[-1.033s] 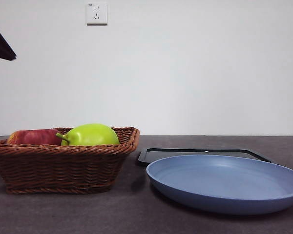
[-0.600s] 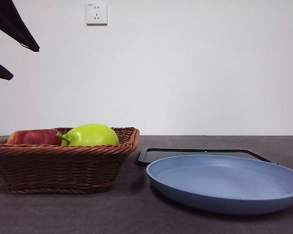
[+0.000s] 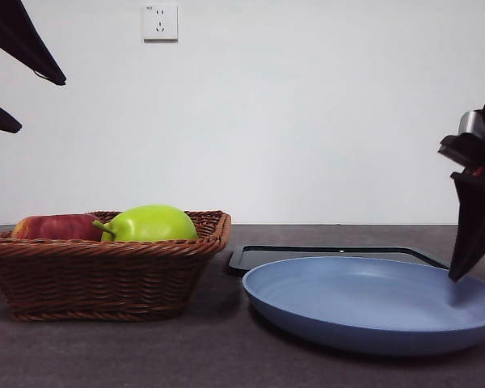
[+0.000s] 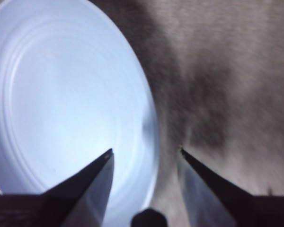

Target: Take the lemon from the basket,put the lemon in the plate,hand out the plate

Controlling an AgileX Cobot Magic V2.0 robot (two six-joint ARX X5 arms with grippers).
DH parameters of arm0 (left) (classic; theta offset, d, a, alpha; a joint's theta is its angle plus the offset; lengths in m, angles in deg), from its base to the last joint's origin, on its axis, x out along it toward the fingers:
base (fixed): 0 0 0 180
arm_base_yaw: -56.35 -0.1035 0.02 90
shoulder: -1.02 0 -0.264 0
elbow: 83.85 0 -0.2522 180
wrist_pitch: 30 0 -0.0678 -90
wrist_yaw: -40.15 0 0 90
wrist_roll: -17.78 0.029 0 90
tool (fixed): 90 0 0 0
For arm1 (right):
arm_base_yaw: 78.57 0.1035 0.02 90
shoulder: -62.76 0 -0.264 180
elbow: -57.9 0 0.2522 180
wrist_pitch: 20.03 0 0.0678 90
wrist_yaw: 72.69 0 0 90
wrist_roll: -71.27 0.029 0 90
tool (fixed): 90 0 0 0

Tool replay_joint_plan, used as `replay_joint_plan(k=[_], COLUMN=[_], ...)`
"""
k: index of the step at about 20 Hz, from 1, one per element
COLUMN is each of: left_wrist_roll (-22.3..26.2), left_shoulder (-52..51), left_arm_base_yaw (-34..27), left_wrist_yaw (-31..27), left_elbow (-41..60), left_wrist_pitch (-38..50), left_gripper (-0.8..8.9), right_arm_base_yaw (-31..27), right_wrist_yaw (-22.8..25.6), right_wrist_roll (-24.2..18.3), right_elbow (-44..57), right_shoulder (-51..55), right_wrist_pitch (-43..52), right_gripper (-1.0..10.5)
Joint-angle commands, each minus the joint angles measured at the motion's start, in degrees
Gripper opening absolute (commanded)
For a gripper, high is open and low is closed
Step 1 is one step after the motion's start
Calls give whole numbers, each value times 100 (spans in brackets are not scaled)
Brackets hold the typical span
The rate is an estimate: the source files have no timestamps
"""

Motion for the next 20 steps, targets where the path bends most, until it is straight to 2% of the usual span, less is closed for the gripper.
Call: replay_joint_plan(k=[1, 7, 12, 17, 19, 20], left_wrist_roll=[-13, -13, -24, -328, -435, -417], left_shoulder=[31, 31, 31, 35, 136, 225], left_arm_base_yaw=[24, 24, 39, 417, 625, 732], left_wrist_yaw=[17, 26, 96, 52, -153, -439], left_elbow=[-79, -79, -79, -146, -378, -546], left_wrist_pitch=[46, 46, 46, 118, 22, -55], left_gripper=[380, 380, 380, 380, 380, 380], right_arm_base_yaw=[17, 17, 4, 2, 2, 2], right_wrist_yaw=[-22, -17, -28, -26, -33, -33], right_wrist_roll=[133, 136, 136, 131, 131, 131], right_elbow=[-79, -79, -81, -81, -81, -81], right_shoulder=[-271, -483, -63, 949, 1346, 1543], right_wrist_pitch=[155, 164, -98, -699, -957, -1095], right_gripper=[173, 7, 3, 3, 3, 3])
